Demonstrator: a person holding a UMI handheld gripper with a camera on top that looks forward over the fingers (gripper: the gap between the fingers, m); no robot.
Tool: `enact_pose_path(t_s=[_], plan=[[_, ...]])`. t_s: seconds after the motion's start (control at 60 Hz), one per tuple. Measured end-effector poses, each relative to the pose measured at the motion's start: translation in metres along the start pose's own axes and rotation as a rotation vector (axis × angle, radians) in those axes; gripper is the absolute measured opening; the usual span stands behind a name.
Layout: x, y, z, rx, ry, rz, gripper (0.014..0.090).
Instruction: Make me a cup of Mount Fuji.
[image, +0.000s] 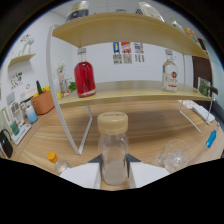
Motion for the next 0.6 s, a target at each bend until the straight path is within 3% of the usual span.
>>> enact_pose_path(t_s=[0.4,0.5,0.6], plan=[[-0.006,0.009,-0.008,0.002,-0.022,-0.070,0.0425],[-0.004,0.010,-0.017,0.008,-0.019,-0.095,0.0587],[-0.003,0.006,-0.031,-0.002,-0.020,-0.107,0.0800]])
